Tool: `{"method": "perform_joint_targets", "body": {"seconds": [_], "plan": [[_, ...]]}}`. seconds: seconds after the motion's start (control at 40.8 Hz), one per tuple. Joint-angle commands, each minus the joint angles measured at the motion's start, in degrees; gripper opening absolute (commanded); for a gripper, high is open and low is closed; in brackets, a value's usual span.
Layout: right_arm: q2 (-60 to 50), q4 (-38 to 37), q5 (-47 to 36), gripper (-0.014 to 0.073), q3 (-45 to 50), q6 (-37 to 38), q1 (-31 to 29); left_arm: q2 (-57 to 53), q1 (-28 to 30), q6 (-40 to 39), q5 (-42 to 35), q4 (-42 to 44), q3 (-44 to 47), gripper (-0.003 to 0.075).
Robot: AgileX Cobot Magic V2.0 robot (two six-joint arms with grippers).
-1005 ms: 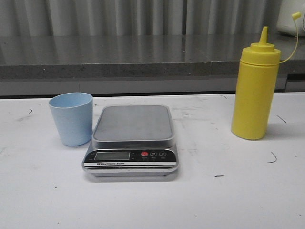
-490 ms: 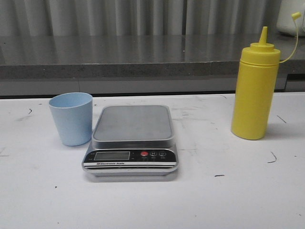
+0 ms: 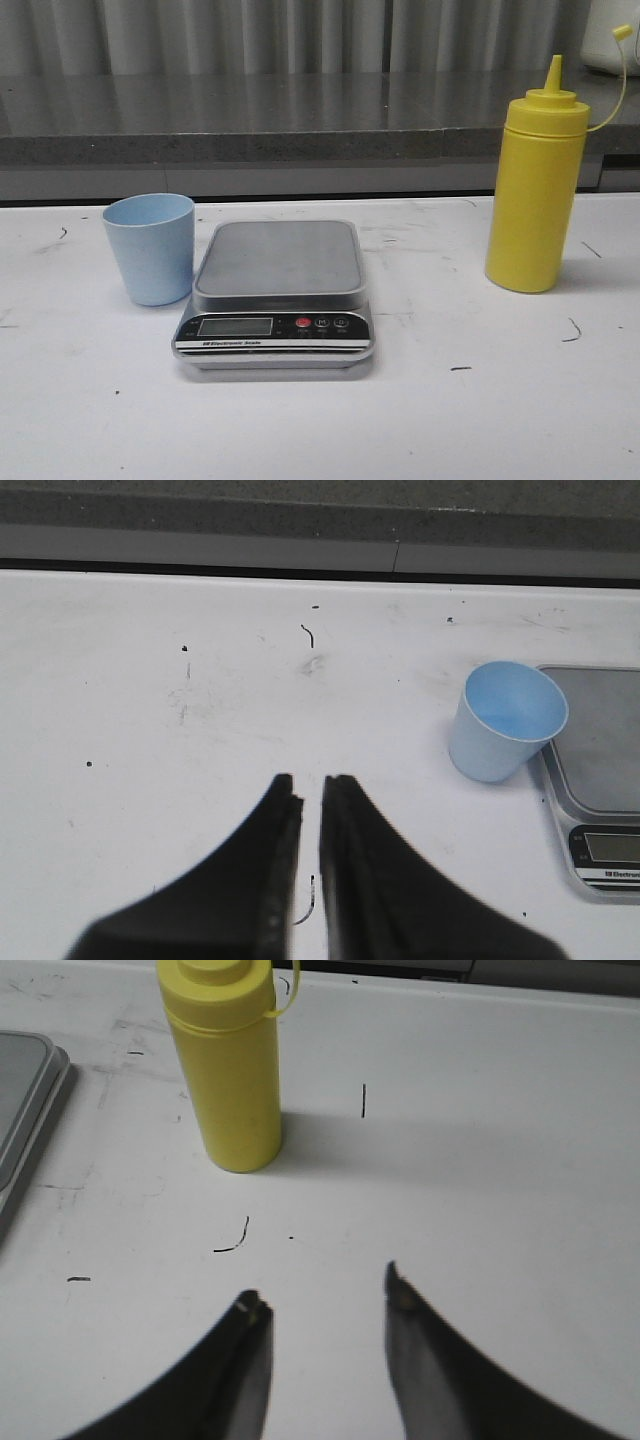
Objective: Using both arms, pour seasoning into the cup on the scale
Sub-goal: 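Move the left gripper down toward the light-blue cup, then grasp the light-blue cup rim with the left gripper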
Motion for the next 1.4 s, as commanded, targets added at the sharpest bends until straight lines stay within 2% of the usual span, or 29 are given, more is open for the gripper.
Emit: {"method": "perform_joint_targets", "body": {"seconds": [0.0, 0.049, 0.098, 0.147, 0.294, 0.441, 0.588, 0.76, 1.078, 1.372], "plan": [[0.63, -0.24, -3.28, 0.0513, -2.02, -0.53, -0.39, 0.35, -0.07, -0.25, -3.77, -0.11, -1.55, 0.0333], [0.69, -0.24, -3.04, 0.0525, -2.02, -0.53, -0.39, 0.35, -0.07, -0.25, -3.77, -0.11, -1.55, 0.0437], [0.69, -0.24, -2.83, 0.0522, -2.02, -0.53, -0.39, 0.35, -0.07, -0.25, -3.77, -0.11, -1.55, 0.0503], [0.69, -0.24, -2.78, 0.0523, -2.02, -0.53, -0.39, 0.35, -0.07, -0.25, -3.77, -0.11, -1.55, 0.0527], [0.69, -0.24, -2.78, 0.0523, -2.02, -0.53, -0.39, 0.77, -0.96, -0.25, -3.77, -1.5, -1.93, 0.0512], [0.69, -0.24, -2.78, 0.0523, -2.02, -0.53, -0.39, 4.15, -4.76, -0.25, -1.62, -1.64, -4.7, 0.0494], [0.69, -0.24, -2.78, 0.0523, -2.02, -0.53, -0.39, 10.49, -10.45, -0.25, 1.12, -1.64, -8.9, 0.049], [0.69, -0.24, -2.78, 0.0523, -2.02, -0.53, -0.39, 20.52, -14.44, -0.25, 3.22, -1.64, -14.12, 0.049], [0.69, -0.24, -2.78, 0.0523, -2.02, -0.53, -0.39, 40.52, -15.03, -0.25, 9.59, -1.68, -26.87, 0.049], [0.69, -0.24, -2.78, 0.0523, -2.02, -0.53, -0.39, 54.9, -15.03, -0.67, 9.95, -2.29, -35.62, 0.049]]}}
